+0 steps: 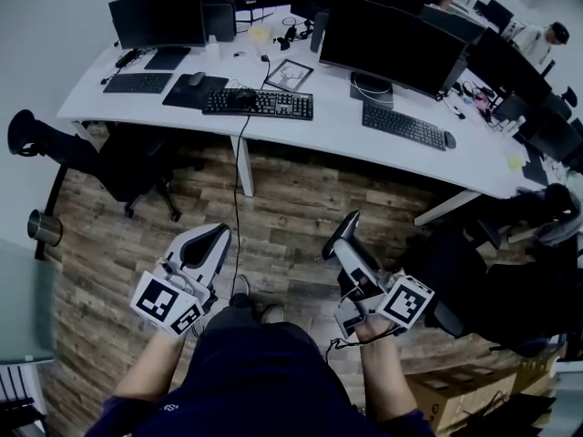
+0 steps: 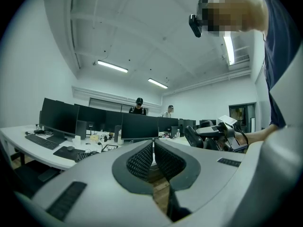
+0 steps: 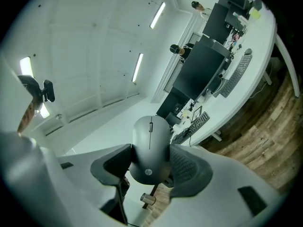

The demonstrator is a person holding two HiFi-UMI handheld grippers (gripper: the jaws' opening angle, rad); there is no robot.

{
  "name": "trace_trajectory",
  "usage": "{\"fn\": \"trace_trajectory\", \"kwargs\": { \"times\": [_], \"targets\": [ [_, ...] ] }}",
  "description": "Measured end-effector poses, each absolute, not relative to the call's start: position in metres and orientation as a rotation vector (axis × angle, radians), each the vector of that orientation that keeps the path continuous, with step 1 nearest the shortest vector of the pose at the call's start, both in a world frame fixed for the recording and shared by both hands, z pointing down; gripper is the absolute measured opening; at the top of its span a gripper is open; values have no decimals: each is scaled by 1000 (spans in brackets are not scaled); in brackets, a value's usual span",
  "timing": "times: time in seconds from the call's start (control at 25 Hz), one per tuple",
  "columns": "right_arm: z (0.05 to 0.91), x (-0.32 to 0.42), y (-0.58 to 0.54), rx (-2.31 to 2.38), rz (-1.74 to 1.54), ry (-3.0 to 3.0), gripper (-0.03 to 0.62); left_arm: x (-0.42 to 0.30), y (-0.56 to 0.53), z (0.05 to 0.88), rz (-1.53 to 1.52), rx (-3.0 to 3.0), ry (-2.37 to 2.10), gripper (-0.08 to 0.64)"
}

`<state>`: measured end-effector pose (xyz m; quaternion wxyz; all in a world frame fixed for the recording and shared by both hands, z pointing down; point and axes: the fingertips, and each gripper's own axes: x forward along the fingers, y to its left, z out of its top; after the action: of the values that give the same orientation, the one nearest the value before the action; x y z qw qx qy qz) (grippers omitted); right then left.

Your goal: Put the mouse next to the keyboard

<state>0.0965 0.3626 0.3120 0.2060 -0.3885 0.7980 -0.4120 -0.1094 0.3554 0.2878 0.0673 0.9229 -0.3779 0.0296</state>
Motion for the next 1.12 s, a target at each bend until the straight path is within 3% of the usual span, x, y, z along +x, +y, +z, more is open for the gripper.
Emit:
{"fn": "trace_trajectory", "kwargs": {
  "times": [1.12],
  "targets": [
    [332,108,265,-1093,-1188,2207,258,-90,251,306,87,2765,-1100,37]
  ]
}}
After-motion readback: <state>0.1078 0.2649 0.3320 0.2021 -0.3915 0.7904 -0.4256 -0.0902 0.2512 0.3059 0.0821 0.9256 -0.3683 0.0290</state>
